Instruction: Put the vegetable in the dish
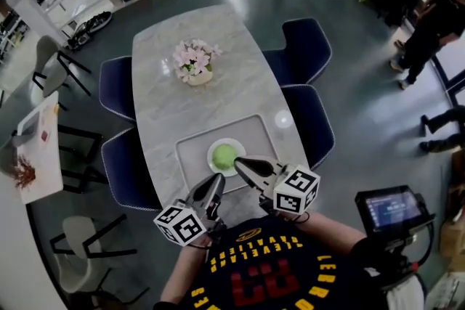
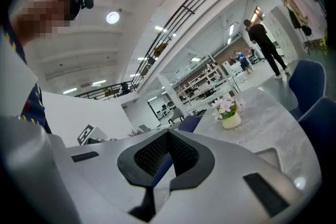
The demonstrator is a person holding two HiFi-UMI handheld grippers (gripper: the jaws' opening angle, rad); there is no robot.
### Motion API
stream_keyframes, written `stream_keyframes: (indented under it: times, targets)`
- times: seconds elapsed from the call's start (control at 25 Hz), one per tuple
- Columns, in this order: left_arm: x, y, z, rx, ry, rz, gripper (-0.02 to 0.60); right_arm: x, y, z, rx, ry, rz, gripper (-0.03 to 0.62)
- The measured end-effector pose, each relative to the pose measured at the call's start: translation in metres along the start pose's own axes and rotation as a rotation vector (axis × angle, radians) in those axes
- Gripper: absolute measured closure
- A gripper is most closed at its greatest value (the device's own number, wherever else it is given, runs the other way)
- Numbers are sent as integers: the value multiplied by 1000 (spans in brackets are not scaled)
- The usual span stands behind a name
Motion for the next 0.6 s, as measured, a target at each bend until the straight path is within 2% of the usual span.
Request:
stream_keyframes:
  times: [0.12, 0.28, 0.6]
  targets:
    - [1, 0, 1, 15, 3, -10, 581, -10, 1, -1, 1, 17, 62, 589]
    - [3, 5, 4, 30, 17, -14, 581, -16, -3, -3, -9, 36, 42, 589]
    - [11, 6, 0, 1, 22, -82, 581, -24, -4, -1, -14, 58, 73, 589]
Point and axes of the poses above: the fingertips, and each gripper's own axes: z backward along the fingers, x to its right, y out of its top, the point moved 8 cm from there along z, backward along the fingers, and after that the axes turned 7 degrees about -y, right-handed, at the moved point
